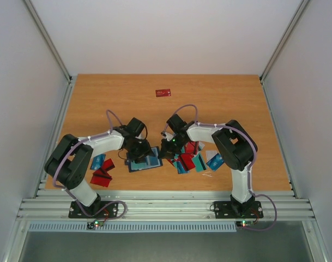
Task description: Put the credit cards into the card holder
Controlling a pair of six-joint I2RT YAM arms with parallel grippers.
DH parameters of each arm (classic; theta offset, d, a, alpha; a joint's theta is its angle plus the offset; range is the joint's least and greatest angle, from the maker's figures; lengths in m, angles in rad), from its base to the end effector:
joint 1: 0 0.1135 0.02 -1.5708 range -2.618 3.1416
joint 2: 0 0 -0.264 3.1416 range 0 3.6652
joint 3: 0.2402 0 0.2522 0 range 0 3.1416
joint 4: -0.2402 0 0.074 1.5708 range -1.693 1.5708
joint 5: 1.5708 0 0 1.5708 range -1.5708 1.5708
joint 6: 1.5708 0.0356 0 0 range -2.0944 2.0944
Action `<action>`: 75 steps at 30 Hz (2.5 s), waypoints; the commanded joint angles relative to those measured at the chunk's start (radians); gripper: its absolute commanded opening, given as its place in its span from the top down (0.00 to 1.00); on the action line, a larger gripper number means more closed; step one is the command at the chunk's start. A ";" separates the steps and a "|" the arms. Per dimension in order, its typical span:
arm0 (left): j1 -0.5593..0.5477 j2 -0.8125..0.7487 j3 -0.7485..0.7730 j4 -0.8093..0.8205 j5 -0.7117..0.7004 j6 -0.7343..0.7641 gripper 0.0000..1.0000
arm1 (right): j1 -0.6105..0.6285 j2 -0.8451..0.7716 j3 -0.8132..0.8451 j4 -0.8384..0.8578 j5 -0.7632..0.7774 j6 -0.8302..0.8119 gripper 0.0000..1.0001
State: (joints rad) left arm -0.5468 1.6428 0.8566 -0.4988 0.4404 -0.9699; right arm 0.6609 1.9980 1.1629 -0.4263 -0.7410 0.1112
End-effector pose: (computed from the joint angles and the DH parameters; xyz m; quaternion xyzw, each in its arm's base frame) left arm 0.2351 -0.1609 0.1440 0.1724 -0.9509 0.2525 0.0478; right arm 0.2764 0.2453 0.1169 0.3037 -0.8713 -0.3855 0.0016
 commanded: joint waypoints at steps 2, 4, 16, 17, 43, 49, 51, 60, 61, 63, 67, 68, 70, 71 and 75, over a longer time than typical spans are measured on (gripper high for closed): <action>-0.024 0.026 -0.007 -0.010 -0.030 -0.022 0.48 | -0.001 -0.048 -0.021 -0.031 -0.003 -0.032 0.99; -0.024 -0.006 -0.006 -0.058 -0.055 0.006 0.46 | -0.008 -0.061 -0.022 -0.038 -0.016 -0.043 0.98; -0.023 -0.156 0.017 -0.238 -0.158 0.297 0.45 | -0.039 -0.123 0.013 -0.103 -0.068 -0.082 0.82; -0.024 -0.156 0.023 -0.240 -0.152 0.317 0.47 | -0.038 -0.127 0.015 -0.101 -0.074 -0.078 0.81; -0.021 0.026 0.077 -0.188 -0.106 0.499 1.00 | 0.015 0.033 0.013 0.062 -0.196 0.065 0.71; -0.022 -0.003 0.084 -0.203 -0.104 0.501 1.00 | 0.016 0.056 0.032 0.021 -0.158 0.036 0.71; -0.022 -0.020 0.093 -0.217 -0.108 0.501 0.98 | 0.016 0.060 0.032 0.016 -0.151 0.032 0.72; -0.022 -0.057 0.110 -0.260 -0.132 0.517 0.94 | 0.016 0.080 0.033 0.018 -0.152 0.032 0.72; -0.021 -0.051 0.105 -0.260 -0.135 0.520 0.95 | 0.017 0.081 0.032 0.018 -0.153 0.033 0.73; -0.022 -0.038 0.100 -0.257 -0.136 0.524 0.95 | 0.016 0.084 0.032 0.018 -0.154 0.035 0.73; -0.022 -0.017 0.088 -0.249 -0.146 0.523 0.96 | 0.018 0.084 0.033 0.018 -0.154 0.036 0.73; -0.022 -0.011 0.086 -0.249 -0.150 0.522 0.96 | 0.018 0.084 0.033 0.017 -0.153 0.037 0.73; -0.022 0.001 0.084 -0.247 -0.150 0.524 0.97 | 0.018 0.084 0.034 0.017 -0.153 0.037 0.73; -0.022 0.008 0.083 -0.244 -0.147 0.526 0.98 | 0.017 0.085 0.034 0.016 -0.153 0.037 0.73; -0.022 0.024 0.078 -0.236 -0.146 0.533 0.99 | 0.019 0.091 0.042 0.014 -0.160 0.035 0.74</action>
State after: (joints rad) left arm -0.5671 1.6424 0.9463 -0.7433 0.3054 -0.4572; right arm 0.6697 2.0537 1.1889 -0.3962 -0.9249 0.1574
